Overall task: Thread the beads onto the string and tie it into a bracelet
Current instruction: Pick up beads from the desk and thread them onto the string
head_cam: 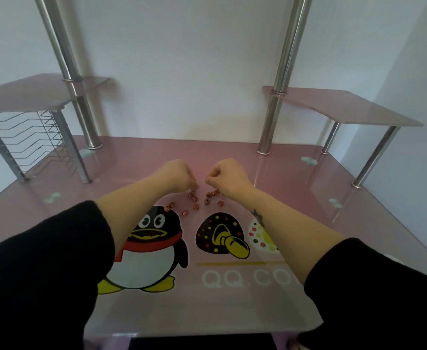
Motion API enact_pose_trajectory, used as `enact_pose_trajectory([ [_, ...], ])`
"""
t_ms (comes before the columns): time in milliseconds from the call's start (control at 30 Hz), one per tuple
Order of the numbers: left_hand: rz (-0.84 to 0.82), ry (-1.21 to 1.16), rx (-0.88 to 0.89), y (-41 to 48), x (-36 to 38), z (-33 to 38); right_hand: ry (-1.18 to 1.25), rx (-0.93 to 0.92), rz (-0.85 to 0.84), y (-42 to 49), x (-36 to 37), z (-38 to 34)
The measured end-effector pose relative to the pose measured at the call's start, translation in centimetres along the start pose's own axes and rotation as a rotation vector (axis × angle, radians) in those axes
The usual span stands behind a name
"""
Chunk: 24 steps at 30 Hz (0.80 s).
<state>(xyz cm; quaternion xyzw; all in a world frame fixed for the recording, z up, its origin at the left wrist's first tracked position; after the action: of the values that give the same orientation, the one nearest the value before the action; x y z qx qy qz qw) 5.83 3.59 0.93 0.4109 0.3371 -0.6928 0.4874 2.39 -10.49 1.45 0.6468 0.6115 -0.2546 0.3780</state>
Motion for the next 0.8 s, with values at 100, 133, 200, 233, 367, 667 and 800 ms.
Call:
enact_pose_trajectory([
  [100,-0.004,0.019,-0.024,0.3,0.2,0.2,-0.002,-0.006,0.005,0.1,0.0,0.1],
  [133,-0.008,0.022,-0.036,0.4,0.3,0.2,-0.005,-0.009,0.007,0.1,0.0,0.1],
  [200,-0.013,0.027,-0.049,0.5,0.5,0.2,-0.003,-0.008,0.005,0.2,0.1,0.3],
  [233,-0.014,0.035,-0.051,0.5,0.6,0.3,0.004,-0.003,0.002,0.2,0.1,0.3],
  [367,0.011,-0.021,-0.037,0.4,0.3,0.2,0.012,0.004,0.01,0.2,-0.1,0.3],
  [667,-0.135,-1.128,-0.207,-0.3,-0.4,-0.8,0.071,-0.035,0.13,-0.2,-1.0,-0.5],
  [800,-0.16,-1.329,-0.221,-0.5,0.2,-1.2,0.122,-0.036,0.137,-0.6,-1.1,-0.7],
])
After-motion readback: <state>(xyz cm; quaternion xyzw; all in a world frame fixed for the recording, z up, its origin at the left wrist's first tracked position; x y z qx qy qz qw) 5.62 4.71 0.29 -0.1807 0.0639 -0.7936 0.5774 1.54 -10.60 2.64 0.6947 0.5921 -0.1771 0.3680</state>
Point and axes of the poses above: each hand's wrist, its own y-axis towards the middle knuckle, its own x-axis out of the palm, z = x × y, the point moved 4 cm from there along y, towards the middle knuckle, and after that the axes turned 2 degrees about x, right-handed, at the moved point
